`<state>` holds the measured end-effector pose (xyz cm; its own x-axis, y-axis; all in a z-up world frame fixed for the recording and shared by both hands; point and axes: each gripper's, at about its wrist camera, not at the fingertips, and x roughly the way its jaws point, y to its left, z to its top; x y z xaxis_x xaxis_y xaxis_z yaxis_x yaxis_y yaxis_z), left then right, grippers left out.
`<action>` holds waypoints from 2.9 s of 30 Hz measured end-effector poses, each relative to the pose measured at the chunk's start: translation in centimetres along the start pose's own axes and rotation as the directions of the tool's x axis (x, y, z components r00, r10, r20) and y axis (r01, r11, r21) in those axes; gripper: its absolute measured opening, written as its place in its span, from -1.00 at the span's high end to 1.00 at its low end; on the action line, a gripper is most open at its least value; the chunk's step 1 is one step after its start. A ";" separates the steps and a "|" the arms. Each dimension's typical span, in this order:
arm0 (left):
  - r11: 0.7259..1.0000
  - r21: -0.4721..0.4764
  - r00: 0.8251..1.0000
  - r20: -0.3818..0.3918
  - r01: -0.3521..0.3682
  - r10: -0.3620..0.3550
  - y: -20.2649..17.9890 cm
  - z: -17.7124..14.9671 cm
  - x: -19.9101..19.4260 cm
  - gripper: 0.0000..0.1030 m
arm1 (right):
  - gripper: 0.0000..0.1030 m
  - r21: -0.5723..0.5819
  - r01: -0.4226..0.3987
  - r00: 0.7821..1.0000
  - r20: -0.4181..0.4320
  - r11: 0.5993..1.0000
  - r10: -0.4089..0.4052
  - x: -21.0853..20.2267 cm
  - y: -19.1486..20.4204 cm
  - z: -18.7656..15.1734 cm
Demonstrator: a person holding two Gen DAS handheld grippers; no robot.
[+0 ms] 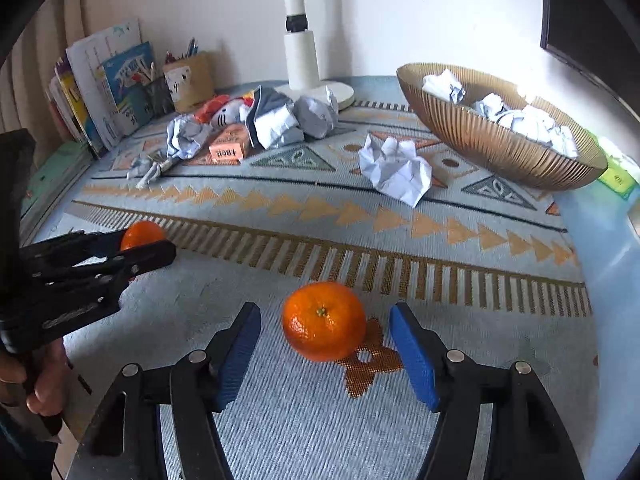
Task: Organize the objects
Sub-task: 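Carry both oranges over the amber bowl and open both tools, then move both open tools back toward the desk clutter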
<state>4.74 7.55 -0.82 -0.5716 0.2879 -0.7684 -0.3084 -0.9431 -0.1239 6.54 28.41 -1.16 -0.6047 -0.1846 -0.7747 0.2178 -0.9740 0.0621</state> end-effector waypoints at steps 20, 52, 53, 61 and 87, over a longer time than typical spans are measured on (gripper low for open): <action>0.984 0.099 0.965 0.204 0.146 -0.164 -9.9 15.5 -2.5 0.32 | 0.28 0.129 0.084 0.940 0.319 0.988 -0.122 -11.8 -9.5 9.7; 0.991 -0.128 0.898 0.440 0.044 0.017 0.8 11.4 -15.6 -0.99 | -0.27 0.220 -0.104 0.955 0.294 0.970 0.036 -11.6 -7.3 12.2; 0.988 -0.151 0.899 0.434 0.012 0.056 2.0 10.5 -15.9 -0.99 | -0.28 0.205 -0.111 0.955 0.293 0.972 0.047 -11.4 -6.3 11.5; 0.954 -0.246 0.929 0.284 -0.169 0.238 9.2 2.3 -8.2 -0.99 | -0.28 0.140 -0.148 0.973 0.199 0.979 0.118 -4.6 -1.9 6.0; 0.930 -0.346 0.955 0.215 -0.121 0.204 11.7 -0.1 -4.0 -0.99 | -0.58 0.050 0.003 0.988 0.154 0.999 -0.011 -0.4 0.4 3.9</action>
<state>3.54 -4.68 0.76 -0.7722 0.1180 -0.6244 0.0457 -0.9698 -0.2398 3.87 27.59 1.63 -0.7176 -0.1922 -0.6693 0.1777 -0.9799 0.0909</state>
